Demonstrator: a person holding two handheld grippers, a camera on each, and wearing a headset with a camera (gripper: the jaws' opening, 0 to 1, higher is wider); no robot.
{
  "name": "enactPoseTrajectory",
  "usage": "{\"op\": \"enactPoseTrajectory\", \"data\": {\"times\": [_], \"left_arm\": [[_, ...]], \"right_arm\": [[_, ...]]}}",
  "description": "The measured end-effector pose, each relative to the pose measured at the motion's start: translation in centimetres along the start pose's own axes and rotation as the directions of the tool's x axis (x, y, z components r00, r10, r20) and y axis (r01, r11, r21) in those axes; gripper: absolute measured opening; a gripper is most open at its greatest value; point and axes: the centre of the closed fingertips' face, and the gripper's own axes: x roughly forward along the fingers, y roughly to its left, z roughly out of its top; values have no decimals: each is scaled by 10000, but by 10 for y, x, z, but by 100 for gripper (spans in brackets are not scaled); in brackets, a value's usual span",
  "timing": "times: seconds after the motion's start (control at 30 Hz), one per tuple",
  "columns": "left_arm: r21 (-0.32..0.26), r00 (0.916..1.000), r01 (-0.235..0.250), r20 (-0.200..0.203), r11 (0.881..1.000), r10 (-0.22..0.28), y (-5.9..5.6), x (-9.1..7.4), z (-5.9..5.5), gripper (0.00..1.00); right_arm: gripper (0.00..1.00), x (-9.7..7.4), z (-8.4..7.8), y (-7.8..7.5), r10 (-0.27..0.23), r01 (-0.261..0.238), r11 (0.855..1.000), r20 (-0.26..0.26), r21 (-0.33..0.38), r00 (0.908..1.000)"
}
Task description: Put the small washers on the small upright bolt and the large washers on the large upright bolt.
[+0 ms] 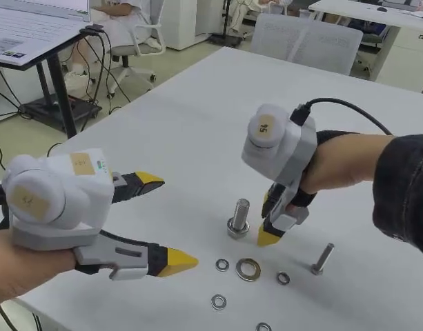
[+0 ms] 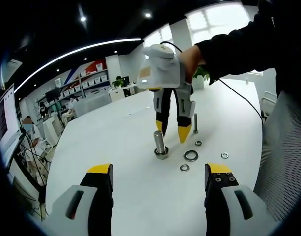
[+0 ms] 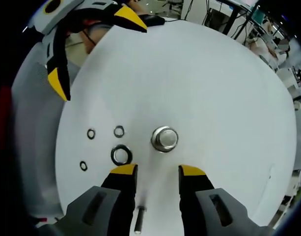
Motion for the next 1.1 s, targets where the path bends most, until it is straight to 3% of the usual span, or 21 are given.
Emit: {"op": "enactPoseTrajectory", "data": {"times": [0.47, 0.8, 1.1], "left_arm": [[37, 10000, 48, -42, 10000, -48, -2, 0, 1, 75], [36, 9999, 75, -84, 10000, -74, -3, 0, 0, 74], [76, 9998, 134, -132, 9999, -133, -4, 1, 0, 74]], "right_arm": [[35, -4, 0, 19, 39, -36, 9999, 207, -131, 9998], [35, 7, -3, 41, 372, -369, 9990, 135, -236, 9992], [35, 13, 1, 48, 484, -480, 9982, 105, -371, 9988]]}}
